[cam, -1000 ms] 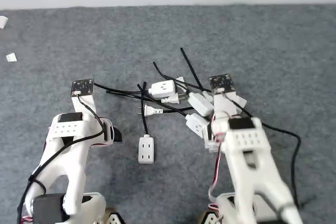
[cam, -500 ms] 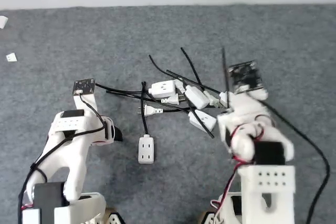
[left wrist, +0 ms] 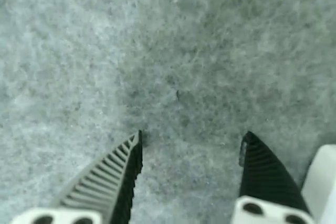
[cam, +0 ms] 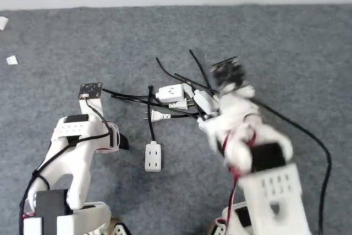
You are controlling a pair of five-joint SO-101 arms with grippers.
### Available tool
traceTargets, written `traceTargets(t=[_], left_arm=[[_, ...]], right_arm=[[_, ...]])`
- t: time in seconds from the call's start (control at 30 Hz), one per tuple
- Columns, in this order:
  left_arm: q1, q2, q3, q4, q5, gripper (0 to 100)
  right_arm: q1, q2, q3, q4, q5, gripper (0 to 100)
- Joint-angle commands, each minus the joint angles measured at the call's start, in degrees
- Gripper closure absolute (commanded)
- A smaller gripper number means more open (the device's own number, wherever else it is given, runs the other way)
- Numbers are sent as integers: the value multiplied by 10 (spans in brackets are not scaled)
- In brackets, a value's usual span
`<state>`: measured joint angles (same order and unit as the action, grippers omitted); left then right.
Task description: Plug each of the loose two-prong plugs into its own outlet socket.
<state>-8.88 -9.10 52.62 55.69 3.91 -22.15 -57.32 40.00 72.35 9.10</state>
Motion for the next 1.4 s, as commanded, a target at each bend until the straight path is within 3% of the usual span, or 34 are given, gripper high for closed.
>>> traceTargets(t=[0.0, 0.13, 0.27, 0.43, 0.7, 0.9, 1.37], left_arm=[[25, 0, -23, 18, -32, 726], [57, 0, -21, 34, -127, 834], [63, 0, -21, 34, -142, 993], [64, 0, -20, 33, -142, 988], [65, -33, 0, 38, -189, 988], [90, -128, 67, 33, -239, 988], [141, -364, 199, 34, -251, 988]], right_arm=[[-116, -91, -34, 12, 28, 990], [-201, -109, -34, 23, 33, 990], [-255, -94, -29, 21, 31, 990], [-308, -60, -27, 14, 28, 990], [-314, -36, 37, -44, 11, 990], [-312, -30, 96, -97, 47, 990], [-273, -1, 164, -189, 54, 990]])
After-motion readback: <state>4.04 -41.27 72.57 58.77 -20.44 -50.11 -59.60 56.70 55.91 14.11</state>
